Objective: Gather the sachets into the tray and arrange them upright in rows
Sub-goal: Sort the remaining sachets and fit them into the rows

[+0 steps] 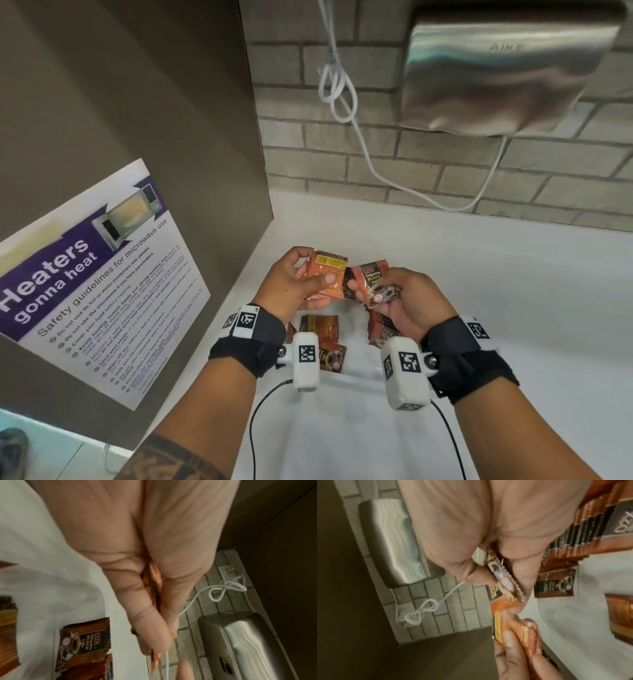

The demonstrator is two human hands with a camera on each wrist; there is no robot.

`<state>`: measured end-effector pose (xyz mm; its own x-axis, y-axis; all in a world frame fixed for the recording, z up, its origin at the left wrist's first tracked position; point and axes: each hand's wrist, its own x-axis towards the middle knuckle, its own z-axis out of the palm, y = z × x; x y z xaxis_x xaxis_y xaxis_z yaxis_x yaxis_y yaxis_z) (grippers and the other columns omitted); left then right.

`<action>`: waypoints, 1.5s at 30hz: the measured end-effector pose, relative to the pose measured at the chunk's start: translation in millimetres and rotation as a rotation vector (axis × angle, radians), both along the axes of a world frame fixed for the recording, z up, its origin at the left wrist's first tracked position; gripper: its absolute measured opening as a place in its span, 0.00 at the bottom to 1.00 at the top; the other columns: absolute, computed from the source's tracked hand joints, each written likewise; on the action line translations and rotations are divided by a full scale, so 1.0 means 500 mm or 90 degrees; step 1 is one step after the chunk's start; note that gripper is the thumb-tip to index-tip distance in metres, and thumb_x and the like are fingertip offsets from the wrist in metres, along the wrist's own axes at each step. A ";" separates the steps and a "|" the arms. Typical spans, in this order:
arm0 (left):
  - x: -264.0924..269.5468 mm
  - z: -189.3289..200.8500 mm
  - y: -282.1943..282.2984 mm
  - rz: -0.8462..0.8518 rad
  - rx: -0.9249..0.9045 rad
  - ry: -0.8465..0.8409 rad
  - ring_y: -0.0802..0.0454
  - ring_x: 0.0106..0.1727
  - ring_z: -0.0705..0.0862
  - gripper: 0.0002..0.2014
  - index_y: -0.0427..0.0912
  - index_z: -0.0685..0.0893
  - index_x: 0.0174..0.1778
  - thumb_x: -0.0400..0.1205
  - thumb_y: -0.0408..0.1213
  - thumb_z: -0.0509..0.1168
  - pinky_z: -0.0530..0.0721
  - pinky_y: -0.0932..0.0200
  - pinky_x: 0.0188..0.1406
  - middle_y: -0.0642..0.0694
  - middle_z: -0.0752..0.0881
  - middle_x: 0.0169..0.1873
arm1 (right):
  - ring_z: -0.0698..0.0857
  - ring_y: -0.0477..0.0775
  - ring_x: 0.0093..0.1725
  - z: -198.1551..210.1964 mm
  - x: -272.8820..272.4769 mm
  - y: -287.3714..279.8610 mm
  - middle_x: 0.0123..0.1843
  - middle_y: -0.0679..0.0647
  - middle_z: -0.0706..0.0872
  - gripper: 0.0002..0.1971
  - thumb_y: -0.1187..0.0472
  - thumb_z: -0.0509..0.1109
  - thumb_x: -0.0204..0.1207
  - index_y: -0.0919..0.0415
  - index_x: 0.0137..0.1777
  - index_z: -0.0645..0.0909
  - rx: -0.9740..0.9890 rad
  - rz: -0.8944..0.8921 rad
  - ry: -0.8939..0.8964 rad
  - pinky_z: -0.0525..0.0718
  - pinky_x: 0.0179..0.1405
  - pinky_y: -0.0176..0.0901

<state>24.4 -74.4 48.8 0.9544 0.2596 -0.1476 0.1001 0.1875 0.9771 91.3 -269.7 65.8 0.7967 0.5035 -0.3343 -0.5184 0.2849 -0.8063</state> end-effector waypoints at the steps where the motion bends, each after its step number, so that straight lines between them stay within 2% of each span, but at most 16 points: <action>1: -0.001 0.000 -0.001 -0.005 0.003 0.001 0.44 0.46 0.93 0.20 0.48 0.80 0.56 0.73 0.34 0.80 0.89 0.54 0.36 0.42 0.92 0.52 | 0.92 0.65 0.46 0.001 -0.002 0.001 0.49 0.76 0.88 0.14 0.77 0.55 0.80 0.84 0.58 0.78 0.008 -0.007 0.016 0.92 0.45 0.50; 4: -0.007 0.005 -0.004 -0.024 0.015 0.002 0.45 0.46 0.93 0.26 0.48 0.80 0.57 0.66 0.37 0.83 0.88 0.56 0.35 0.43 0.92 0.51 | 0.91 0.67 0.51 -0.001 -0.006 0.010 0.55 0.77 0.87 0.16 0.79 0.54 0.78 0.81 0.62 0.77 -0.010 -0.029 0.022 0.89 0.54 0.57; 6: -0.011 0.009 -0.006 -0.035 0.023 0.000 0.46 0.46 0.93 0.27 0.46 0.80 0.59 0.67 0.34 0.83 0.88 0.58 0.32 0.44 0.93 0.50 | 0.91 0.65 0.50 -0.006 -0.008 0.015 0.51 0.73 0.89 0.17 0.81 0.53 0.77 0.75 0.61 0.77 -0.032 -0.047 0.017 0.87 0.56 0.58; 11: -0.015 0.016 -0.009 -0.066 0.042 0.011 0.46 0.44 0.93 0.24 0.45 0.81 0.59 0.70 0.28 0.82 0.88 0.58 0.30 0.45 0.92 0.49 | 0.85 0.62 0.40 -0.010 -0.022 0.026 0.51 0.71 0.84 0.12 0.75 0.64 0.80 0.68 0.62 0.76 -0.072 -0.007 -0.022 0.87 0.47 0.57; 14: -0.014 0.011 -0.008 -0.079 0.057 0.013 0.42 0.47 0.93 0.23 0.45 0.82 0.58 0.71 0.30 0.82 0.89 0.55 0.32 0.42 0.91 0.53 | 0.87 0.57 0.42 -0.013 -0.028 0.025 0.52 0.64 0.89 0.17 0.67 0.75 0.78 0.61 0.65 0.79 -0.148 0.068 -0.120 0.87 0.52 0.54; 17: -0.016 0.008 -0.008 -0.092 0.017 0.017 0.42 0.50 0.93 0.21 0.46 0.81 0.58 0.72 0.36 0.80 0.90 0.54 0.35 0.38 0.88 0.60 | 0.88 0.57 0.42 -0.011 -0.029 0.021 0.49 0.63 0.92 0.13 0.68 0.76 0.77 0.63 0.60 0.85 -0.220 0.059 -0.225 0.87 0.44 0.47; 19: -0.017 0.007 -0.004 -0.095 -0.021 0.019 0.44 0.50 0.92 0.21 0.45 0.81 0.59 0.72 0.40 0.78 0.89 0.57 0.36 0.37 0.87 0.61 | 0.88 0.62 0.45 -0.008 -0.027 0.019 0.49 0.63 0.93 0.11 0.69 0.77 0.75 0.63 0.57 0.87 -0.226 0.001 -0.238 0.87 0.50 0.54; 21: -0.014 0.005 0.001 -0.090 -0.062 0.023 0.44 0.50 0.91 0.18 0.44 0.80 0.59 0.76 0.36 0.75 0.90 0.59 0.36 0.37 0.87 0.59 | 0.91 0.61 0.48 -0.001 -0.027 0.019 0.49 0.59 0.93 0.10 0.69 0.78 0.74 0.60 0.54 0.88 -0.212 -0.078 -0.295 0.89 0.53 0.54; 24: -0.006 0.005 0.007 -0.054 -0.158 0.037 0.42 0.50 0.90 0.10 0.40 0.79 0.59 0.84 0.26 0.67 0.90 0.62 0.34 0.35 0.85 0.57 | 0.91 0.48 0.46 0.009 -0.032 0.024 0.46 0.48 0.93 0.07 0.65 0.79 0.74 0.52 0.48 0.89 -0.278 -0.154 -0.486 0.87 0.46 0.38; 27: 0.006 0.012 0.010 -0.035 -0.241 0.027 0.44 0.47 0.89 0.08 0.37 0.79 0.60 0.87 0.25 0.61 0.90 0.62 0.33 0.35 0.84 0.56 | 0.87 0.41 0.49 0.003 -0.047 0.031 0.49 0.47 0.88 0.11 0.73 0.76 0.74 0.55 0.45 0.90 -0.306 -0.061 -0.627 0.83 0.51 0.28; 31: 0.014 0.013 0.008 -0.043 -0.215 0.021 0.46 0.44 0.89 0.07 0.40 0.79 0.60 0.88 0.34 0.62 0.90 0.58 0.33 0.37 0.85 0.54 | 0.86 0.41 0.55 -0.028 -0.042 0.027 0.53 0.38 0.84 0.18 0.77 0.75 0.72 0.50 0.45 0.91 -0.373 -0.008 -0.706 0.83 0.59 0.33; 35: 0.014 -0.003 0.007 -0.053 -0.117 0.002 0.45 0.45 0.91 0.15 0.43 0.79 0.62 0.82 0.24 0.69 0.90 0.56 0.36 0.38 0.86 0.54 | 0.88 0.40 0.53 -0.025 -0.043 0.027 0.54 0.42 0.87 0.16 0.75 0.72 0.77 0.53 0.55 0.88 -0.342 -0.014 -0.619 0.86 0.58 0.34; 37: 0.015 -0.009 0.011 -0.031 -0.079 -0.008 0.41 0.50 0.91 0.18 0.44 0.79 0.62 0.80 0.23 0.72 0.90 0.53 0.37 0.37 0.87 0.57 | 0.89 0.35 0.46 -0.013 -0.040 0.020 0.52 0.44 0.89 0.16 0.68 0.67 0.84 0.50 0.66 0.81 -0.364 -0.050 -0.524 0.84 0.47 0.25; 39: 0.016 -0.009 0.010 -0.027 -0.043 -0.012 0.39 0.54 0.90 0.21 0.47 0.80 0.60 0.77 0.24 0.76 0.91 0.48 0.41 0.37 0.88 0.59 | 0.89 0.34 0.40 -0.005 -0.036 0.015 0.52 0.48 0.90 0.15 0.62 0.64 0.87 0.48 0.71 0.74 -0.360 -0.093 -0.437 0.85 0.39 0.25; 43: 0.019 0.004 -0.014 -0.045 -0.002 -0.027 0.42 0.54 0.90 0.24 0.52 0.82 0.56 0.69 0.34 0.83 0.90 0.39 0.51 0.38 0.90 0.57 | 0.91 0.52 0.57 -0.006 -0.029 0.029 0.62 0.56 0.87 0.27 0.57 0.80 0.74 0.52 0.72 0.75 -0.212 0.032 -0.235 0.90 0.57 0.53; 45: 0.023 0.010 -0.027 -0.056 -0.008 -0.040 0.43 0.53 0.90 0.19 0.50 0.81 0.57 0.75 0.35 0.80 0.90 0.40 0.50 0.37 0.90 0.58 | 0.89 0.60 0.62 -0.013 -0.027 0.038 0.62 0.58 0.89 0.27 0.62 0.82 0.71 0.56 0.70 0.78 -0.180 0.087 -0.220 0.87 0.62 0.60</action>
<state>35.9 -88.1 53.7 0.9810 0.1722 -0.0890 0.0549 0.1935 0.9796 77.9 -250.7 59.2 0.8184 0.5387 -0.2001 -0.2236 -0.0224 -0.9744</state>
